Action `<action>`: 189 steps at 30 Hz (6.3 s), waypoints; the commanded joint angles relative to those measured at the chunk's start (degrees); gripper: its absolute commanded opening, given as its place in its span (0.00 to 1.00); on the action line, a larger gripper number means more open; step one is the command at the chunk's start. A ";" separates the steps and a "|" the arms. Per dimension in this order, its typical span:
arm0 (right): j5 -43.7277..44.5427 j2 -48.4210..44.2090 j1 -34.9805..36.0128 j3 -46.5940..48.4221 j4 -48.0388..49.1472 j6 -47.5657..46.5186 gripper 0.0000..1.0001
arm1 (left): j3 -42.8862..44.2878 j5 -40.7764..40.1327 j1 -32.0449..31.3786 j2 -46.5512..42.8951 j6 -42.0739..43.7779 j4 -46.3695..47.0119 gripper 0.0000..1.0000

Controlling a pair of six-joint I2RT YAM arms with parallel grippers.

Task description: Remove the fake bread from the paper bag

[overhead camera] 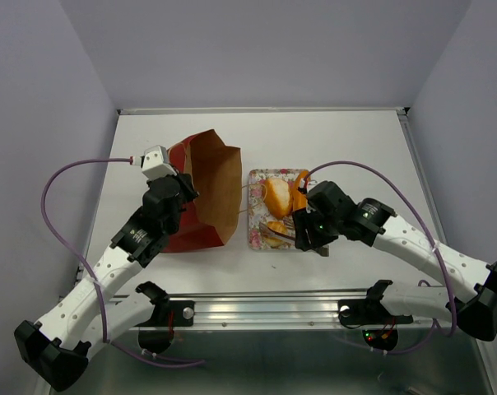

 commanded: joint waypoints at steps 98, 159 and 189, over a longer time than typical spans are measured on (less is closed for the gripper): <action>-27.16 38.69 4.89 39.69 15.65 -15.27 0.54 | 3.81 6.42 -0.35 1.70 2.93 3.49 0.00; -16.63 40.99 5.95 33.01 26.81 -12.92 0.20 | 2.49 6.25 -0.35 -0.14 5.57 2.00 0.00; 4.82 15.06 5.42 22.90 24.97 -9.22 0.14 | 1.26 5.19 -0.26 -2.43 5.92 -0.20 0.00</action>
